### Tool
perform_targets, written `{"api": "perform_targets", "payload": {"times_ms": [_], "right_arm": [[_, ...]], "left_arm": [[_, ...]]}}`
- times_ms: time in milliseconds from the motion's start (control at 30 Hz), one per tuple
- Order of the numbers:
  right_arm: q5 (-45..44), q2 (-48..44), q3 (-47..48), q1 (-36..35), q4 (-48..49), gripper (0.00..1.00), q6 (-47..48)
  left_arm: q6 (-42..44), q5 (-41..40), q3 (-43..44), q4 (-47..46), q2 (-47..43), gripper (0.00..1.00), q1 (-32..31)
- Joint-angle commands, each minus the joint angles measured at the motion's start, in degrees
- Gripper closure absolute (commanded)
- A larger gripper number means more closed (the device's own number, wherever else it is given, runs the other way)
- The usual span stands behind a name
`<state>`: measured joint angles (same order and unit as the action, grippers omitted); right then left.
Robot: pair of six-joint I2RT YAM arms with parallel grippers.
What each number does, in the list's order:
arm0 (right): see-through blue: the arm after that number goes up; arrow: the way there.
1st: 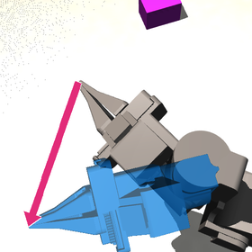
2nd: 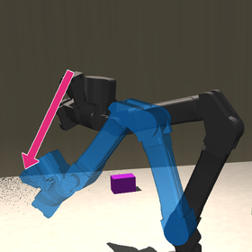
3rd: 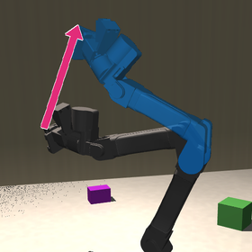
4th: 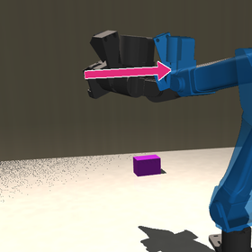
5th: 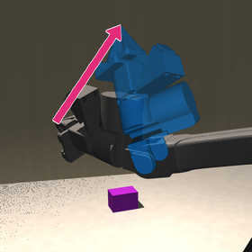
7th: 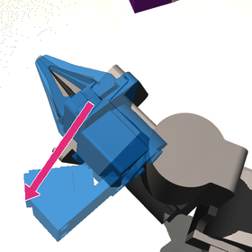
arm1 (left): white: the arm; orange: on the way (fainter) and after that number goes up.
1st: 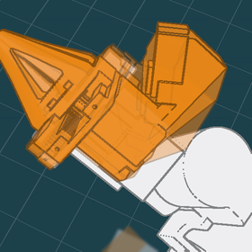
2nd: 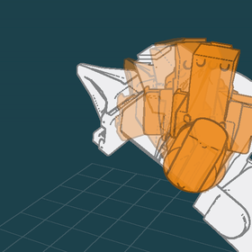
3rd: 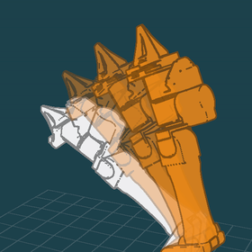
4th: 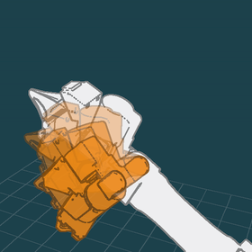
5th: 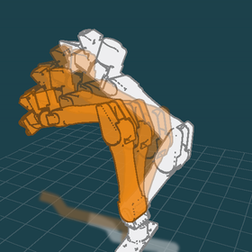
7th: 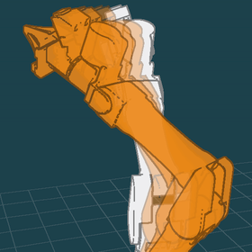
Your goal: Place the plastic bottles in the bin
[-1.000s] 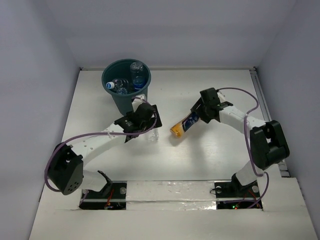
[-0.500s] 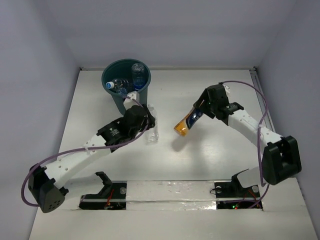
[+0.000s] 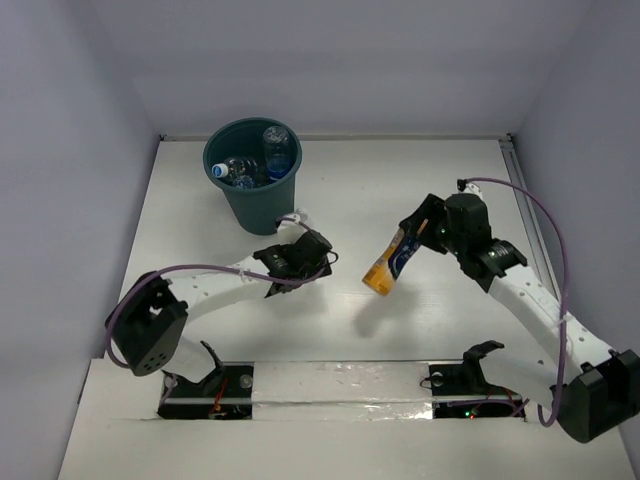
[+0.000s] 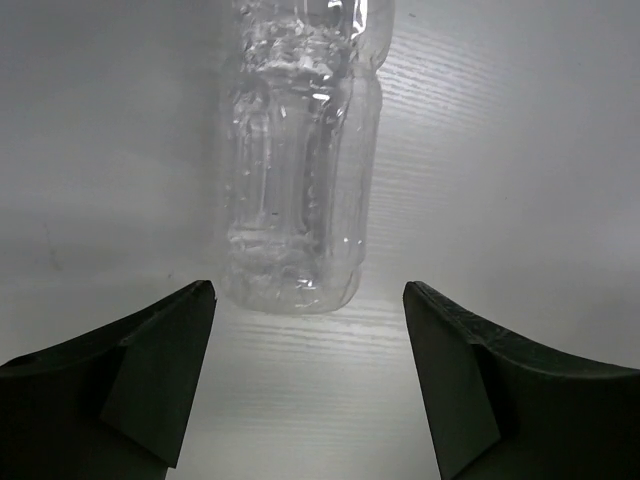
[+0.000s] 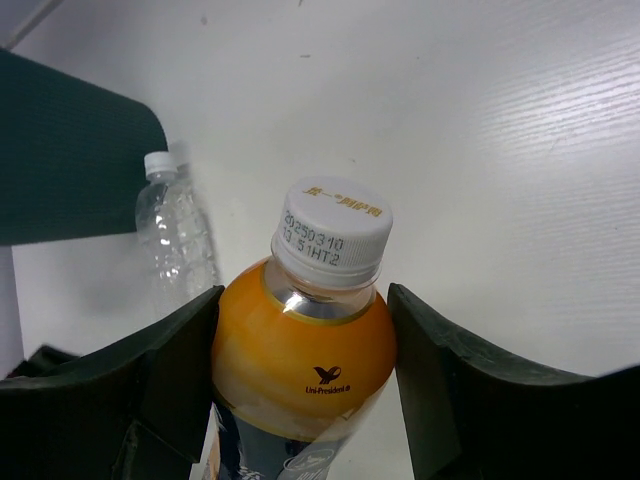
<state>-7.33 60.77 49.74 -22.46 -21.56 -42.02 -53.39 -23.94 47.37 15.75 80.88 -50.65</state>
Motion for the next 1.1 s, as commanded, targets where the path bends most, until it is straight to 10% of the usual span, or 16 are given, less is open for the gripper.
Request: {"api": "perform_targets", "payload": {"times_ms": [0,833,1067], "right_arm": [[2.85,-3.37,-2.53,0.31,-0.93,0.39,2.56],[4.70,-8.30,-2.28,0.31,-6.12,0.37,6.25],[3.29,-9.36,2.72,0.31,-9.28,0.38,7.47]], "left_arm": [[-1.90,-3.57,4.39,-1.77,1.29,0.26,-0.50],[3.19,-8.31,10.28,-1.15,15.88,0.13,0.29],[5.22,-5.94,10.82,-3.18,17.12,0.55,1.00]]}}
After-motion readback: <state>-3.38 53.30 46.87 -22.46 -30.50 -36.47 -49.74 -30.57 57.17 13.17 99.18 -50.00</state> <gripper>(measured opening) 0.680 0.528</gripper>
